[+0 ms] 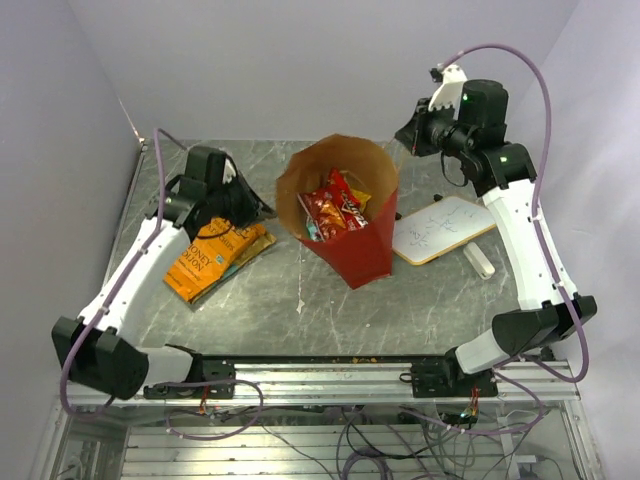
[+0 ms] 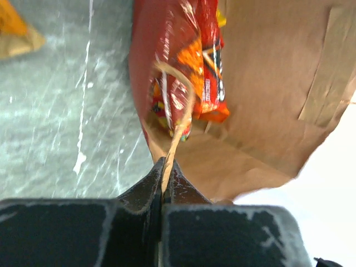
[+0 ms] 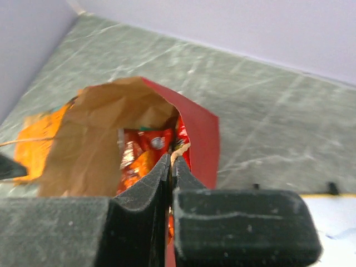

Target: Take the snacks out of the paper bag

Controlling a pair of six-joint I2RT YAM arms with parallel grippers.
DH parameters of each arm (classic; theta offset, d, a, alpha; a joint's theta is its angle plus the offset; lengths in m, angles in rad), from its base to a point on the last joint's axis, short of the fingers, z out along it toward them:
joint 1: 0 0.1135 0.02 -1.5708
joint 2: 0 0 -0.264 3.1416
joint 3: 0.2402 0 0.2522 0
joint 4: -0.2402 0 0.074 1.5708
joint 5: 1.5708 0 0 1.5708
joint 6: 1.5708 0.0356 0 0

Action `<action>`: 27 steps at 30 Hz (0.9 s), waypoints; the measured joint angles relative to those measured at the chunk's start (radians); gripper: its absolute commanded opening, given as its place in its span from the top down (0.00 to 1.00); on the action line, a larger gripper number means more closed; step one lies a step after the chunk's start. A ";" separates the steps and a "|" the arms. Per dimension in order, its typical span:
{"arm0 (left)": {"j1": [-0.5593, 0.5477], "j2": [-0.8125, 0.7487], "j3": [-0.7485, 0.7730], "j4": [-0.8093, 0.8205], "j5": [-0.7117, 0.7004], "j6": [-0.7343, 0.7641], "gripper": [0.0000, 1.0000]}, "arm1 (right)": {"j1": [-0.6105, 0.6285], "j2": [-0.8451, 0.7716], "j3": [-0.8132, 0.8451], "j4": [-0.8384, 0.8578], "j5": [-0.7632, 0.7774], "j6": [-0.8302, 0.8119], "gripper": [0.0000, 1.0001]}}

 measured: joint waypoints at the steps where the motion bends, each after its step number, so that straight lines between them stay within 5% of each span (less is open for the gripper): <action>1: -0.007 -0.025 -0.034 0.000 0.005 -0.005 0.93 | 0.004 -0.005 -0.021 0.018 -0.060 0.006 1.00; 8: -0.097 -0.167 -0.275 0.022 0.032 -0.045 0.93 | 0.116 -0.083 -0.308 0.147 -0.352 0.054 1.00; 14: -0.163 -0.260 -0.340 -0.005 0.020 -0.054 0.83 | 0.209 -0.160 -0.464 0.261 -0.484 0.168 1.00; 23: -0.166 -0.356 -0.333 -0.175 -0.114 -0.014 0.36 | 0.333 -0.235 -0.654 0.620 -0.536 0.536 1.00; 27: -0.167 -0.430 -0.290 -0.243 -0.188 0.007 0.28 | 0.365 -0.233 -0.648 0.600 -0.518 0.576 1.00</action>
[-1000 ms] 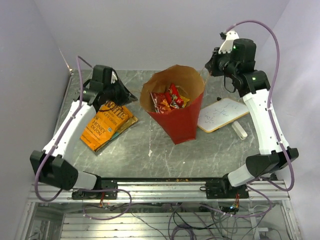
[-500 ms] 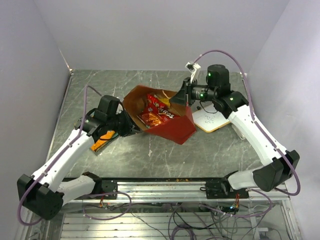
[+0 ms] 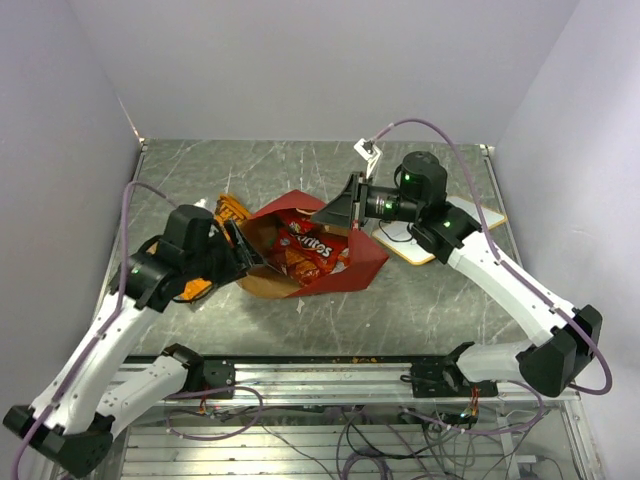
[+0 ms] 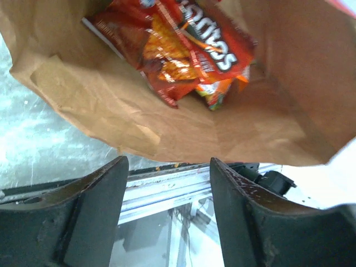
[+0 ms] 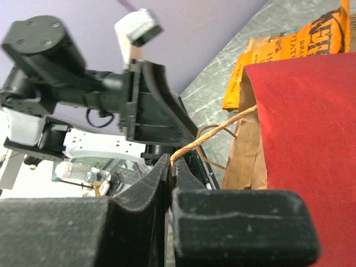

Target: Take the snacks out of the paper bag

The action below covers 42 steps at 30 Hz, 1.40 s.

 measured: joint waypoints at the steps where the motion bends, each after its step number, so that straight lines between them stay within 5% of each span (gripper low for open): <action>1: 0.000 -0.025 0.012 0.003 -0.006 0.006 0.25 | 0.003 0.000 0.011 -0.014 0.011 -0.002 1.00; 5: 0.000 -0.087 0.039 0.020 -0.008 0.033 0.17 | 0.004 0.002 0.070 -0.098 0.098 -0.016 1.00; 12: -0.003 -0.062 0.058 0.112 0.010 0.071 0.52 | 0.004 0.003 0.111 -0.147 0.219 -0.021 1.00; 20: -0.058 0.092 -0.041 0.279 -0.024 0.125 0.61 | 0.004 0.003 0.120 -0.167 0.278 -0.037 1.00; 33: -0.139 0.239 -0.212 0.476 -0.095 0.312 0.22 | -0.001 0.003 0.154 -0.191 0.321 -0.070 1.00; 40: -0.140 0.319 -0.226 0.603 -0.118 0.380 0.16 | -0.013 0.002 0.154 -0.222 0.324 -0.092 1.00; 42: -0.138 0.360 -0.225 0.636 -0.133 0.399 0.03 | -0.016 0.002 0.156 -0.230 0.324 -0.101 1.00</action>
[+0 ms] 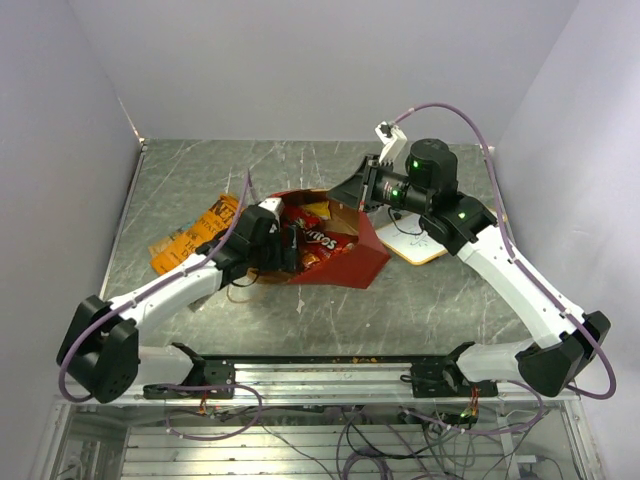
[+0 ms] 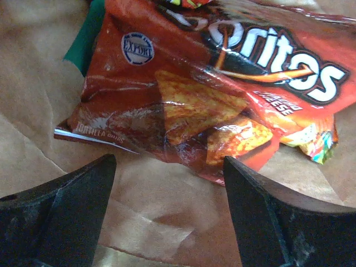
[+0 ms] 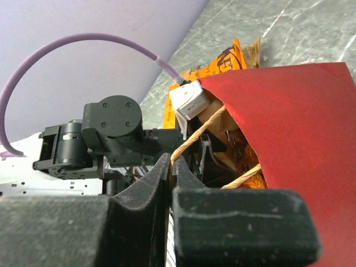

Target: Take the snacks out of the paper bag

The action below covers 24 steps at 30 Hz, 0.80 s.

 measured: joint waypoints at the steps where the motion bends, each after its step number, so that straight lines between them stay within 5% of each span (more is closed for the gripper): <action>1: 0.005 0.019 0.000 0.015 -0.006 0.011 0.00 | -0.002 0.000 0.002 -0.006 0.000 -0.005 1.00; 24: 0.117 0.234 0.069 0.193 0.063 0.192 0.09 | -0.018 -0.002 0.017 -0.054 -0.007 -0.049 1.00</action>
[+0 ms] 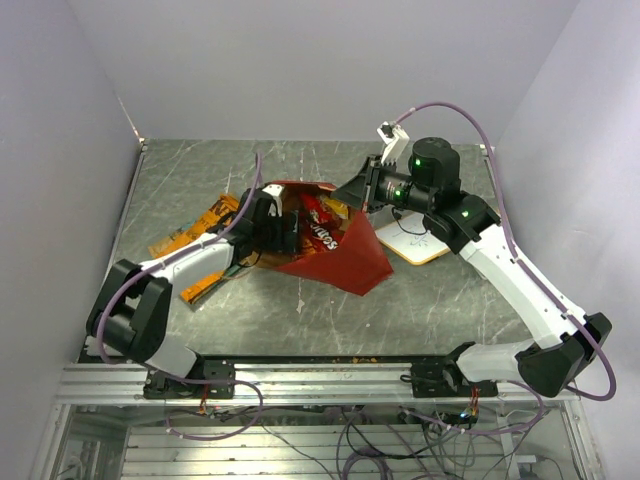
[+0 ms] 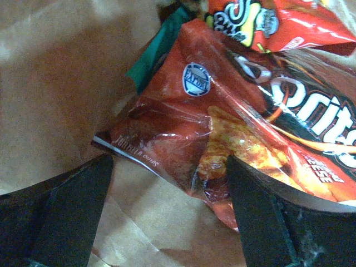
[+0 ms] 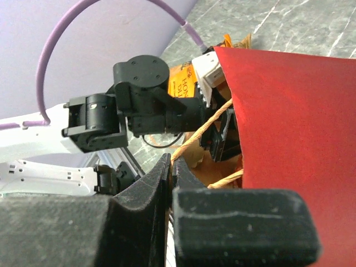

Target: Take the snacks out of the paper bag

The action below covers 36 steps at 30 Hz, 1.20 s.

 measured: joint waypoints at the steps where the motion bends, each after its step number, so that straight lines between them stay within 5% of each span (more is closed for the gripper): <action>1: 0.009 0.017 0.005 0.008 0.016 0.003 0.13 | 0.000 0.000 0.000 -0.002 0.000 -0.001 1.00; 7: 0.027 0.032 0.005 0.027 0.101 -0.066 0.22 | -0.002 -0.001 0.005 -0.015 -0.001 -0.018 1.00; 12: 0.027 -0.129 -0.056 0.040 0.131 -0.216 0.51 | -0.003 -0.033 -0.014 -0.011 -0.018 -0.071 1.00; 16: 0.028 -0.249 -0.067 0.036 0.129 -0.297 0.61 | -0.004 -0.100 -0.078 -0.008 -0.027 -0.137 1.00; 30: -0.080 -0.151 -0.089 0.171 0.005 -0.306 0.57 | -0.004 -0.119 -0.165 0.084 -0.058 -0.108 1.00; 36: -0.114 -0.093 -0.078 0.171 -0.144 -0.338 0.37 | -0.004 -0.087 -0.133 0.084 -0.058 -0.107 1.00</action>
